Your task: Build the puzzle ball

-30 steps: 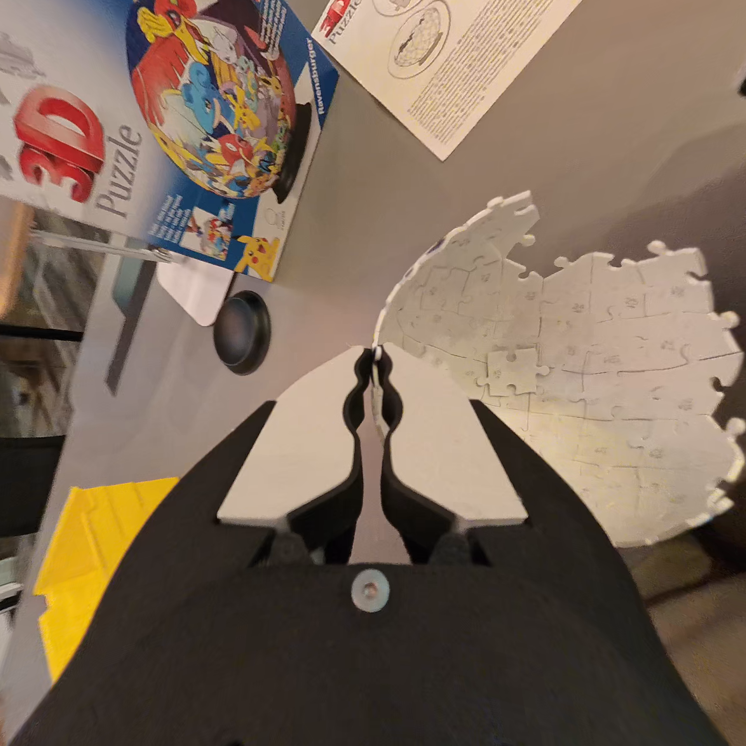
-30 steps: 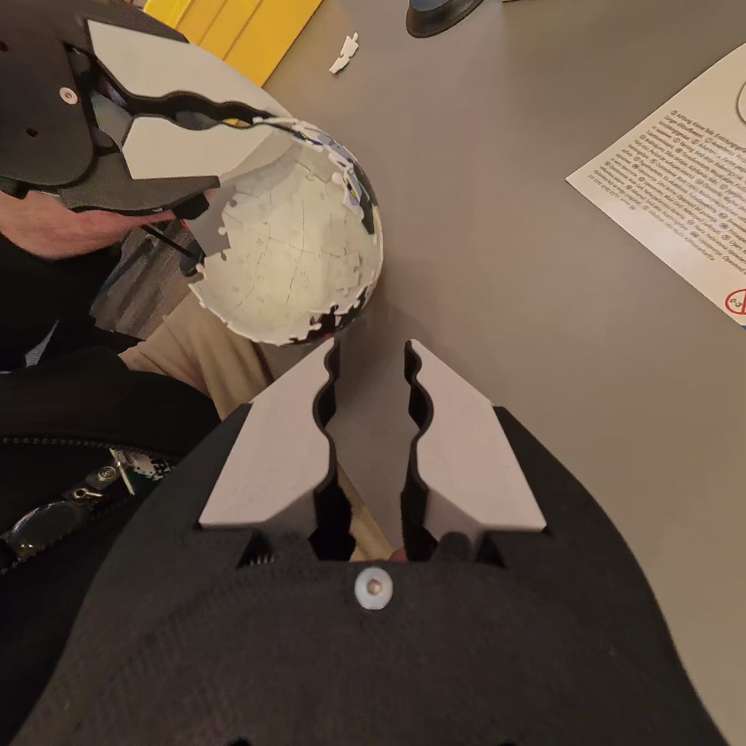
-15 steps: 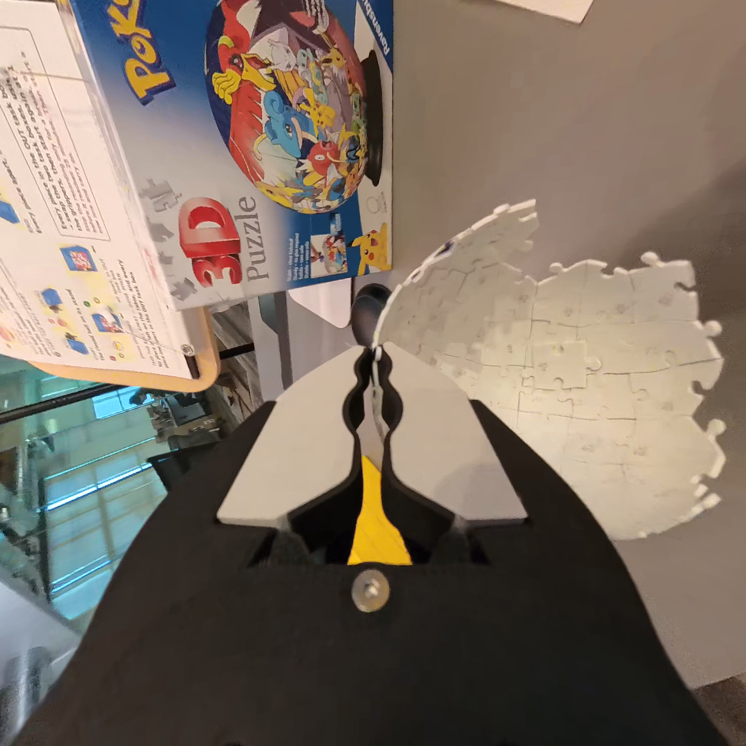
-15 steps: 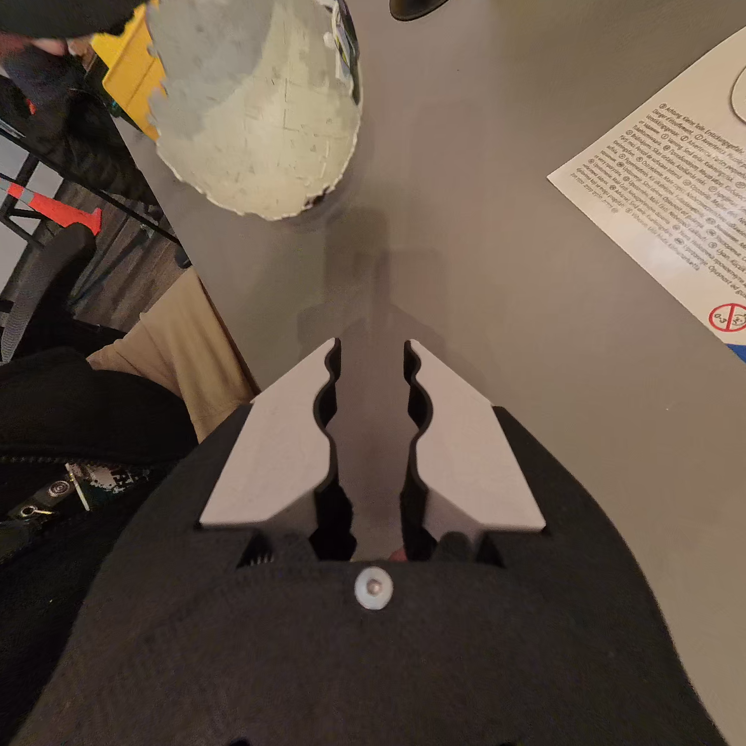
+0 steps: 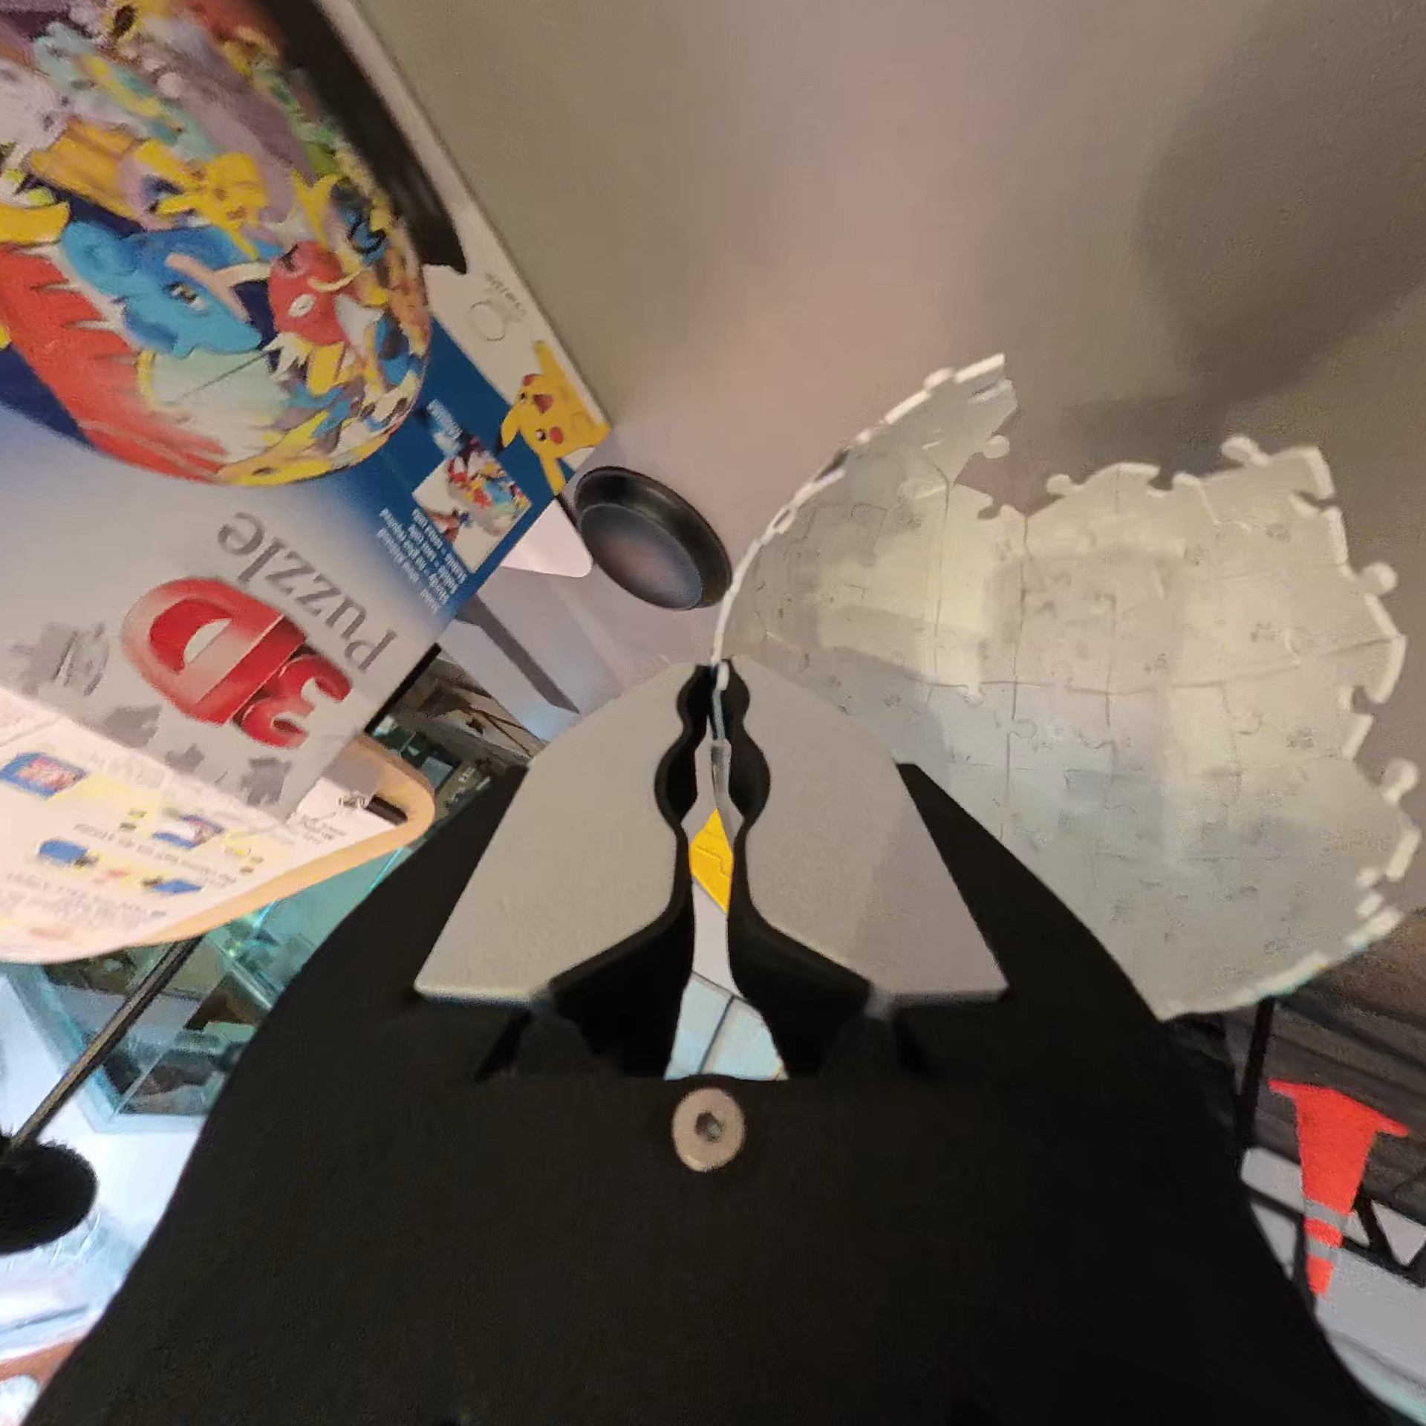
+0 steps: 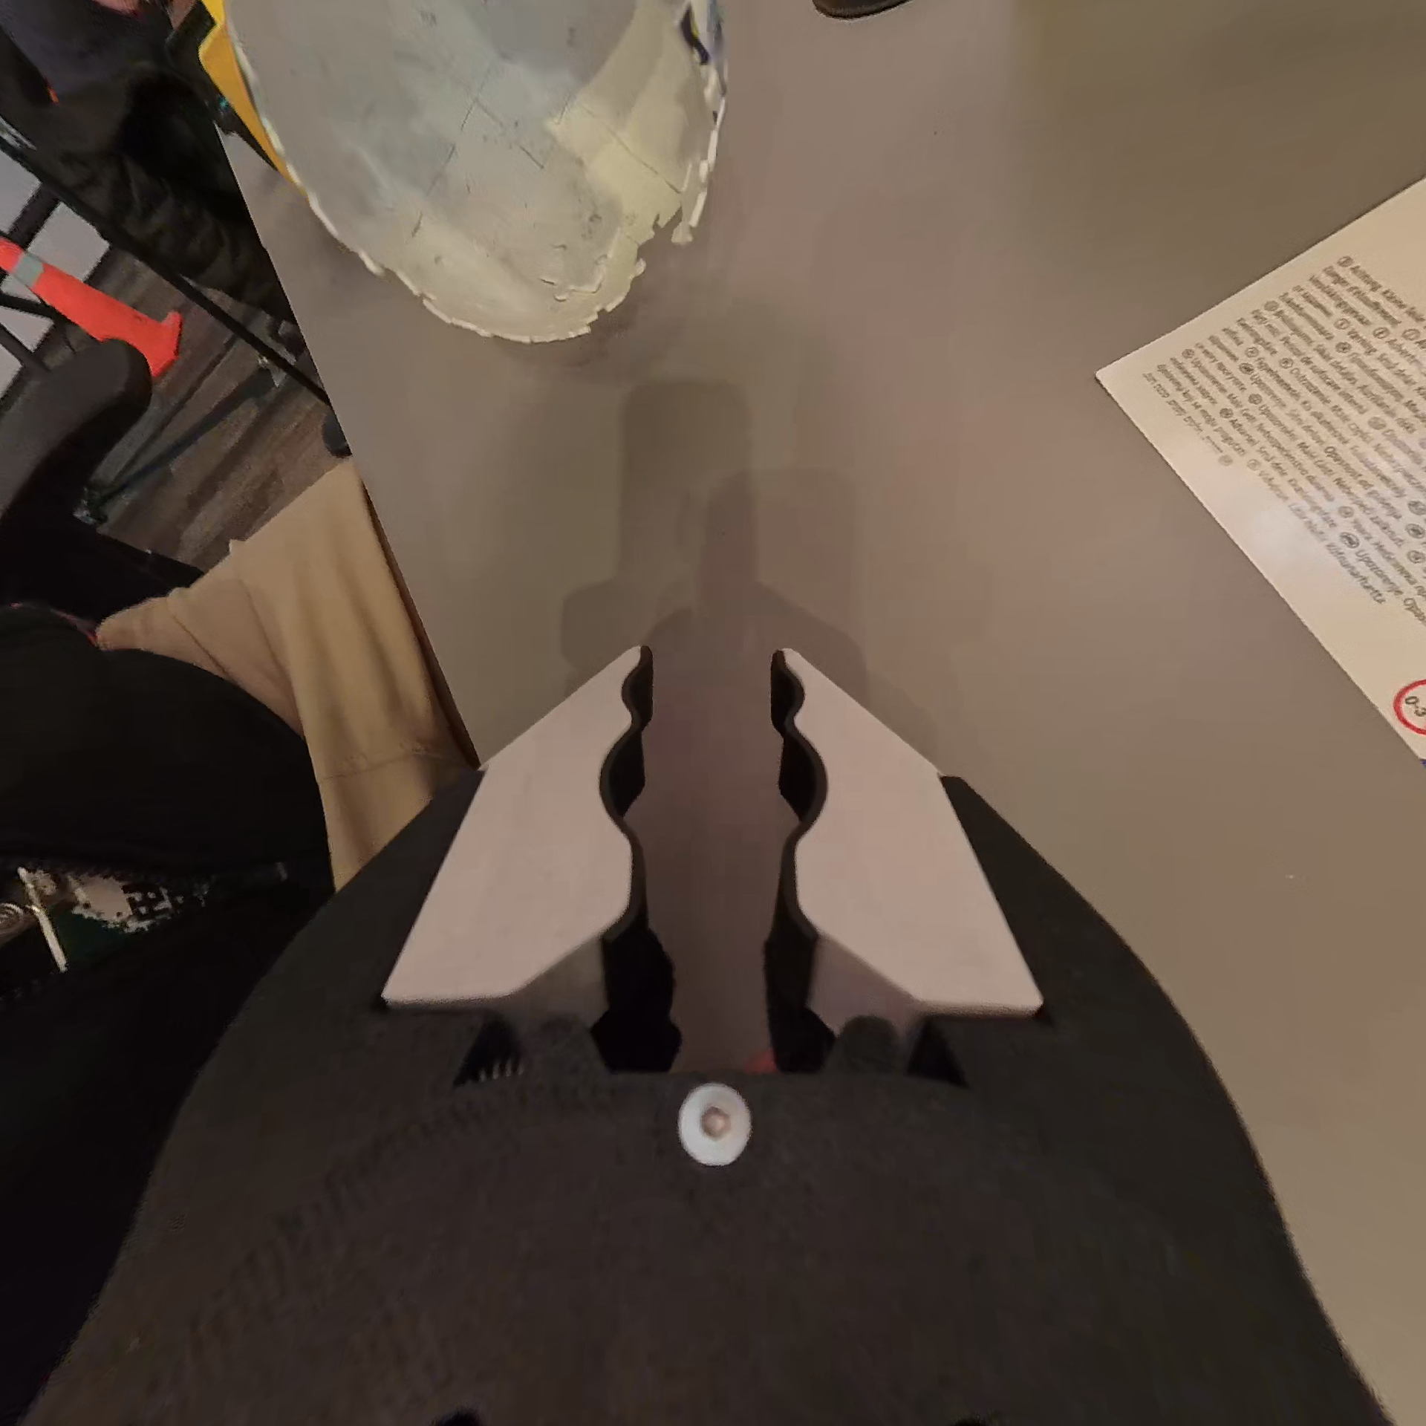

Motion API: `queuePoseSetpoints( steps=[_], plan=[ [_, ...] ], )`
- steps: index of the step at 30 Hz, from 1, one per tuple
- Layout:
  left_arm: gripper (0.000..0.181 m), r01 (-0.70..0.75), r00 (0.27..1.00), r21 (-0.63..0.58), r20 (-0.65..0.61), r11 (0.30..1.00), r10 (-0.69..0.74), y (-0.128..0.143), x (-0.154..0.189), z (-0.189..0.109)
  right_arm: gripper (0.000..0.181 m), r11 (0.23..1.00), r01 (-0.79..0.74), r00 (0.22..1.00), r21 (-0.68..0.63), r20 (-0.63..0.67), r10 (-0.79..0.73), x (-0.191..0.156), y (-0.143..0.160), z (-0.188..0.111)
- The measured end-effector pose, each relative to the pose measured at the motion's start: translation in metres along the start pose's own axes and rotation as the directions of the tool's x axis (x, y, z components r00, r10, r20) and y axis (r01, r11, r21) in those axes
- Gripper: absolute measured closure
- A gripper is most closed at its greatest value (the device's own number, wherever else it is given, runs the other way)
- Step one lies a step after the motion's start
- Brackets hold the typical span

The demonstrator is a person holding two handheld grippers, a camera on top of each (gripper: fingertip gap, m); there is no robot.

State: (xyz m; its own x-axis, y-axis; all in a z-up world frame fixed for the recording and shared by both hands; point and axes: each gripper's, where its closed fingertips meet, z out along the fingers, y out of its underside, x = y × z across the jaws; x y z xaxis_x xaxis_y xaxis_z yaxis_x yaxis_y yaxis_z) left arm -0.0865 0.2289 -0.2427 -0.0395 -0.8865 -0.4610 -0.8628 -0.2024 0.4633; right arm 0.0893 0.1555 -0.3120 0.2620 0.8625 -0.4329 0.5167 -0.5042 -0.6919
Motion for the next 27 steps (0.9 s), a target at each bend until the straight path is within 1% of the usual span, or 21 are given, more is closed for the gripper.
queuePoseSetpoints(
  steps=[2, 5, 9, 10, 12, 14, 16, 21, 25, 27],
  plan=[
    [0.179, -0.031, 0.999, -0.033, -0.039, 0.999, 0.029, 0.002, 0.002, 0.005, 0.151, 0.999, 0.046, 0.999, 0.001, 0.007, -0.046, -0.004, 0.001, 0.002],
    [0.179, -0.051, 0.993, -0.035, -0.109, 0.998, 0.047, 0.0, 0.008, 0.011, 0.15, 0.994, 0.107, 0.994, -0.004, 0.016, -0.107, -0.009, 0.002, 0.005],
    [0.179, -0.091, 0.984, -0.058, -0.16, 0.994, 0.081, 0.002, 0.014, 0.016, 0.148, 0.988, 0.156, 0.986, 0.018, 0.05, -0.156, -0.018, -0.001, 0.008],
    [0.179, -0.081, 0.984, -0.088, -0.165, 0.993, 0.066, 0.005, 0.016, 0.015, 0.148, 0.985, 0.173, 0.983, 0.017, 0.053, -0.173, -0.019, -0.001, 0.009],
    [0.179, -0.081, 0.98, -0.071, -0.185, 0.994, 0.066, 0.001, 0.023, 0.01, 0.148, 0.981, 0.194, 0.979, 0.009, 0.066, -0.194, -0.023, 0.001, 0.012],
    [0.179, -0.123, 0.971, -0.093, -0.215, 0.988, 0.101, 0.003, 0.033, 0.01, 0.148, 0.977, 0.213, 0.974, 0.01, 0.078, -0.213, -0.027, 0.0, 0.015],
    [0.179, -0.147, 0.957, -0.089, -0.266, 0.985, 0.118, 0.004, 0.042, 0.01, 0.148, 0.972, 0.235, 0.968, 0.011, 0.088, -0.235, -0.031, -0.001, 0.017],
    [0.179, -0.201, 0.936, -0.137, -0.32, 0.97, 0.148, 0.011, 0.046, 0.015, 0.148, 0.97, 0.242, 0.965, 0.011, 0.096, -0.242, -0.032, 0.0, 0.018],
    [0.179, -0.226, 0.912, -0.134, -0.378, 0.965, 0.161, 0.012, 0.057, 0.015, 0.149, 0.969, 0.246, 0.963, 0.01, 0.11, -0.246, -0.034, 0.003, 0.02],
    [0.179, -0.223, 0.913, -0.133, -0.375, 0.966, 0.159, 0.012, 0.058, 0.017, 0.149, 0.967, 0.254, 0.961, 0.003, 0.114, -0.253, -0.034, 0.005, 0.021]
  ],
)
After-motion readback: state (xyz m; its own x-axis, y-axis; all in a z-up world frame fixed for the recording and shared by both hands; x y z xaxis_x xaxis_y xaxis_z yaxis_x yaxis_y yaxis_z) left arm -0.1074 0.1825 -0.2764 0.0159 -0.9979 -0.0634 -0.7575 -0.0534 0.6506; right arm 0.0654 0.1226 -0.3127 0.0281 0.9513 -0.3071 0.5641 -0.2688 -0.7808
